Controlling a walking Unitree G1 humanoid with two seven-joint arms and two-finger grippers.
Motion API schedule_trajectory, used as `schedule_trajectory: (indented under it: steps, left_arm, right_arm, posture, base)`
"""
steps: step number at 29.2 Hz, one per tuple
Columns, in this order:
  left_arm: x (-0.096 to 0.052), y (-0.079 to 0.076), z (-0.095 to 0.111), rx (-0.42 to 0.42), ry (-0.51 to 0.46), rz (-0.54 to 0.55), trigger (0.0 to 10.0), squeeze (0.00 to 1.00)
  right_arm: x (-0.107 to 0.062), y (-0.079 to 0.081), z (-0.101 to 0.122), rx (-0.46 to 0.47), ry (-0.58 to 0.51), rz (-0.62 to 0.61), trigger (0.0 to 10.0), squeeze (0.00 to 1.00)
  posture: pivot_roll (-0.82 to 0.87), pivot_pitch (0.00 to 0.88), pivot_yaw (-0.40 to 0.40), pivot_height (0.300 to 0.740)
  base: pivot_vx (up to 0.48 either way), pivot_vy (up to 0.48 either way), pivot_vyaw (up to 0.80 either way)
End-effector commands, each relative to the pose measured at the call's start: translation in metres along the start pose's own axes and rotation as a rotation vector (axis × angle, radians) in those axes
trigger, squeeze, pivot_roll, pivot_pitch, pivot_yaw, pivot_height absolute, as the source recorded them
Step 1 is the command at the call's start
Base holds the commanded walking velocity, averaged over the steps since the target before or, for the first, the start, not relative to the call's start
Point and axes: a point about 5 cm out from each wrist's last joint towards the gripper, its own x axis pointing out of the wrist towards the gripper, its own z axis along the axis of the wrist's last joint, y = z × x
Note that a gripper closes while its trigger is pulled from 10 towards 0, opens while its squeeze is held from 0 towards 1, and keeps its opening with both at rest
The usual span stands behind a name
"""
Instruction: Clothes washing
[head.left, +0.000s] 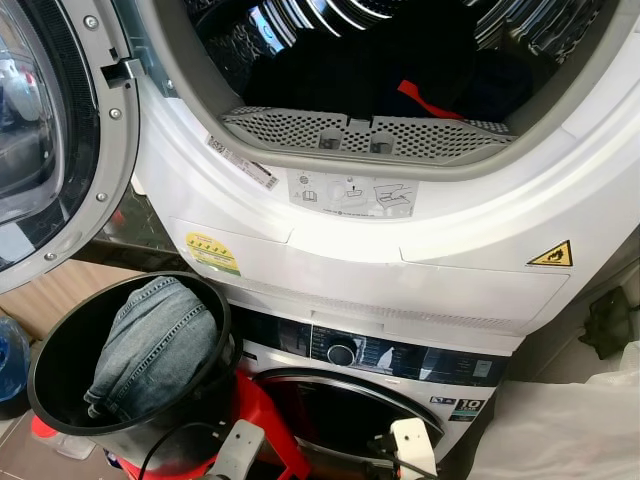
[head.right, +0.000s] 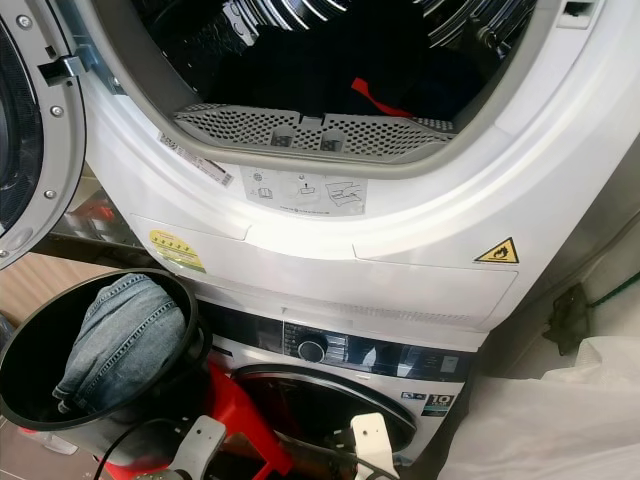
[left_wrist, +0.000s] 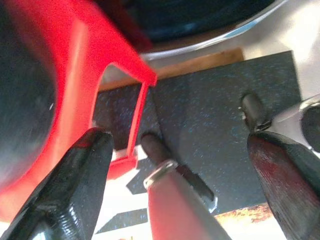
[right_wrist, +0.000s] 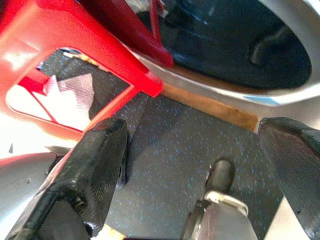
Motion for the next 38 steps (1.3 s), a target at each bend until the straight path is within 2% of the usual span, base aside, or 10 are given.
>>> schedule_trajectory:
  steps: [1,6,15,18,20,24,27,28,33,38]
  left_arm:
    - [-0.001,0.004,0.006,0.058,-0.028,-0.022,10.0,0.0]
    - [-0.003,0.005,0.022,0.177,-0.143,-0.043,10.0,0.0]
    - [-0.015,-0.011,0.056,0.426,-0.398,-0.258,10.0,0.0]
    - [-0.034,-0.023,0.076,0.608,-0.544,-0.348,10.0,0.0]
    - [-0.038,-0.023,0.08,0.631,-0.572,-0.347,10.0,0.0]
    - [-0.082,-0.037,0.11,0.716,-0.766,-0.366,10.0,0.0]
    - [-0.098,-0.043,0.12,0.738,-0.817,-0.385,10.0,0.0]
    - [-0.11,-0.046,0.126,0.802,-0.843,-0.384,10.0,0.0]
    - [-0.139,-0.032,0.144,0.727,-0.915,-0.242,10.0,0.0]
    - [-0.154,-0.022,0.143,0.717,-0.873,-0.152,10.0,0.0]
  right_arm:
    - [-0.001,0.0,-0.01,0.027,0.018,-0.007,10.0,0.0]
    - [-0.004,-0.006,-0.027,0.01,0.06,-0.038,10.0,0.0]
    - [-0.009,-0.012,-0.044,0.0,0.098,-0.069,10.0,0.0]
    - [-0.01,-0.012,-0.049,0.002,0.107,-0.074,10.0,0.0]
    - [-0.01,-0.012,-0.05,-0.001,0.109,-0.075,10.0,0.0]
    - [-0.012,-0.015,-0.056,0.018,0.119,-0.102,10.0,0.0]
    - [-0.013,-0.015,-0.059,0.017,0.125,-0.105,10.0,0.0]
    - [-0.014,-0.016,-0.062,0.009,0.136,-0.109,10.0,0.0]
    - [-0.016,-0.017,-0.067,0.006,0.143,-0.113,10.0,0.0]
    - [-0.016,-0.022,-0.065,0.019,0.126,-0.153,10.0,0.0]
  posture:
    - [-0.13,0.095,0.109,0.74]
    - [-0.13,0.097,0.116,0.74]
    - [-0.12,0.095,0.124,0.74]
    - [-0.11,0.091,0.129,0.74]
    - [-0.11,0.087,0.133,0.74]
    - [-0.1,0.078,0.137,0.74]
    - [-0.1,0.071,0.137,0.74]
    - [-0.09,0.069,0.137,0.74]
    - [-0.09,0.055,0.141,0.74]
    - [-0.06,0.056,0.147,0.74]
  base:
    - [0.0,0.0,0.0]
    - [0.0,0.0,0.0]
    - [0.0,0.0,0.0]
    - [0.0,0.0,0.0]
    - [0.0,0.0,0.0]
    - [0.0,0.0,0.0]
    - [0.0,0.0,0.0]
    - [0.0,0.0,0.0]
    - [0.0,0.0,0.0]
    - [0.0,0.0,0.0]
